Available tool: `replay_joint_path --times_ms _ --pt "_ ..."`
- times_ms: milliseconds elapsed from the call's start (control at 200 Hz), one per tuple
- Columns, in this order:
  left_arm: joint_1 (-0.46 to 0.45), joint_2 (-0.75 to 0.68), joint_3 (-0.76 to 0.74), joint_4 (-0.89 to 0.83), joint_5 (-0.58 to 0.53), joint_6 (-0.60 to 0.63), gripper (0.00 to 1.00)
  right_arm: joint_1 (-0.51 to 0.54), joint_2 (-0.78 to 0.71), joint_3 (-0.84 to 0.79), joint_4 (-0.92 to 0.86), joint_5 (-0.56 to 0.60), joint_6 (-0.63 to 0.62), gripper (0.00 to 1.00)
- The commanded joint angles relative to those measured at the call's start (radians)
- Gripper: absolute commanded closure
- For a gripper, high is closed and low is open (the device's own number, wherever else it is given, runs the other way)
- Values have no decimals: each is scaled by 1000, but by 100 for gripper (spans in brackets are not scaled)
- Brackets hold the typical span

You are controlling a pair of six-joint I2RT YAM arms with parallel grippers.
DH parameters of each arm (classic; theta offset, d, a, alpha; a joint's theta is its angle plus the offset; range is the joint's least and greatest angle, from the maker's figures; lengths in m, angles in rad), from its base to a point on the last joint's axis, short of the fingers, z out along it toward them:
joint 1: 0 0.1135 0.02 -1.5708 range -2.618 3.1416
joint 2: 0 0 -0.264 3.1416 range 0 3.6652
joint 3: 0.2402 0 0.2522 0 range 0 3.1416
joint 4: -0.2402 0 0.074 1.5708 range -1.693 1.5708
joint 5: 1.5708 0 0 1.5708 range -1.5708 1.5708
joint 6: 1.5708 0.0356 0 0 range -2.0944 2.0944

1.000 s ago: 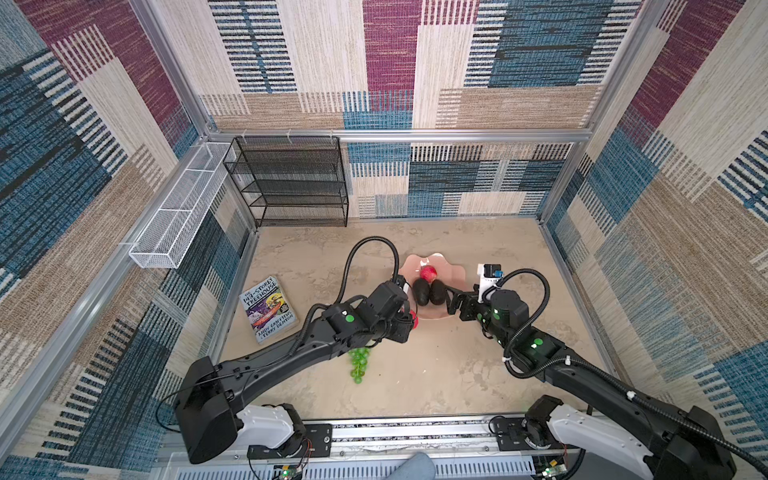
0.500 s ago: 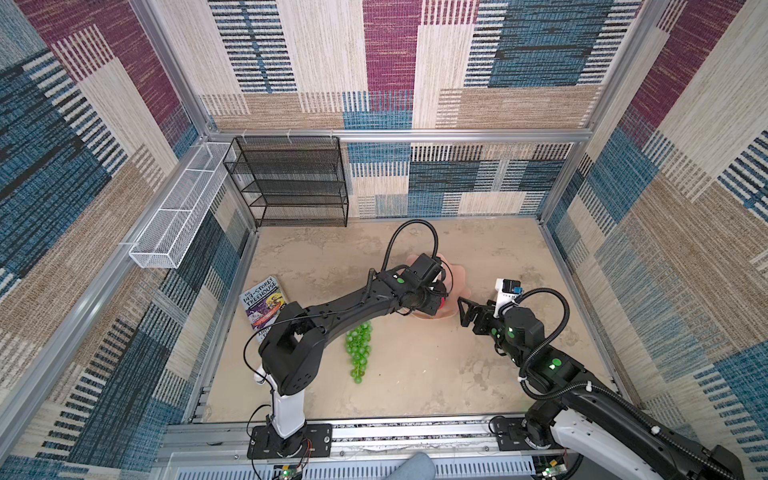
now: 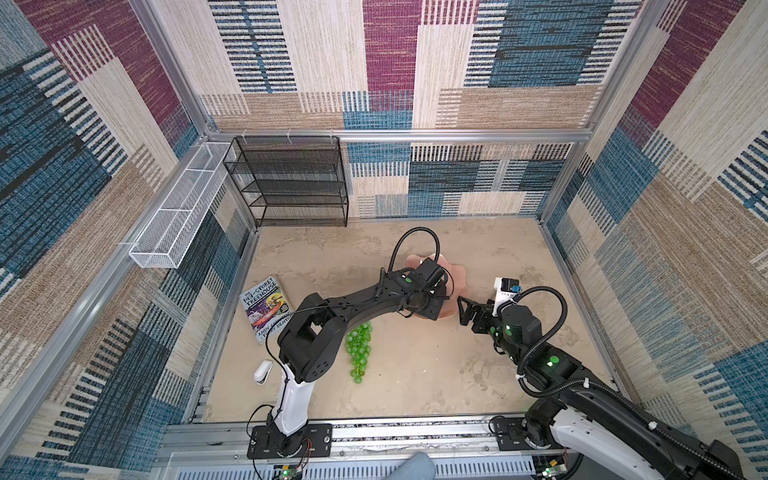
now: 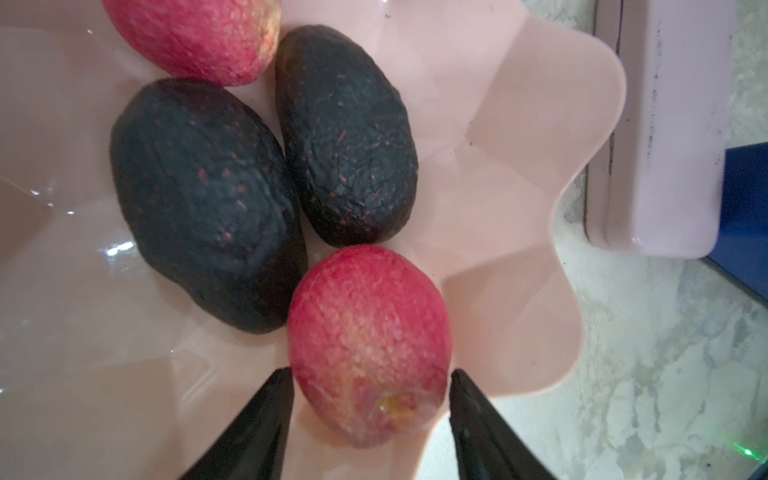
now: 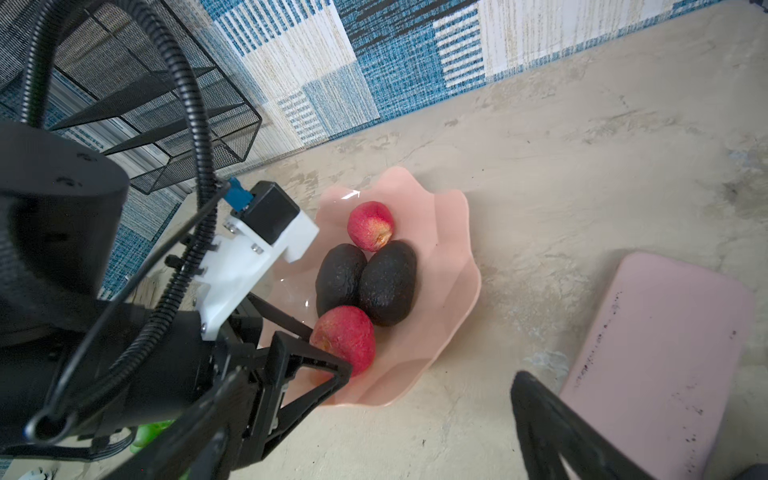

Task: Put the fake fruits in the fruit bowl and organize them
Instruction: 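Carry the apple to the pink bowl and lower it with the left gripper, then release the apple and move the left gripper down over the green grapes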

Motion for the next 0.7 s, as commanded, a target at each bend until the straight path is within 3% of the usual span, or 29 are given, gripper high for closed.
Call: replay_joint_path --times_ms 0,180,301,511,696 --pt "2 -32 6 1 -3 11 33 1 2 16 14 16 -2 0" --pt "8 -170 -35 18 -73 -10 30 1 33 40 25 16 -20 0" --pt "15 -352 -154 53 -202 -23 27 1 72 51 53 5 -29 0" --pt "18 -773 -583 157 -454 -76 14 1 163 65 125 -36 -41 0" --pt "35 -1098 -904 141 -496 -188 9 1 226 71 207 -115 -68 0"
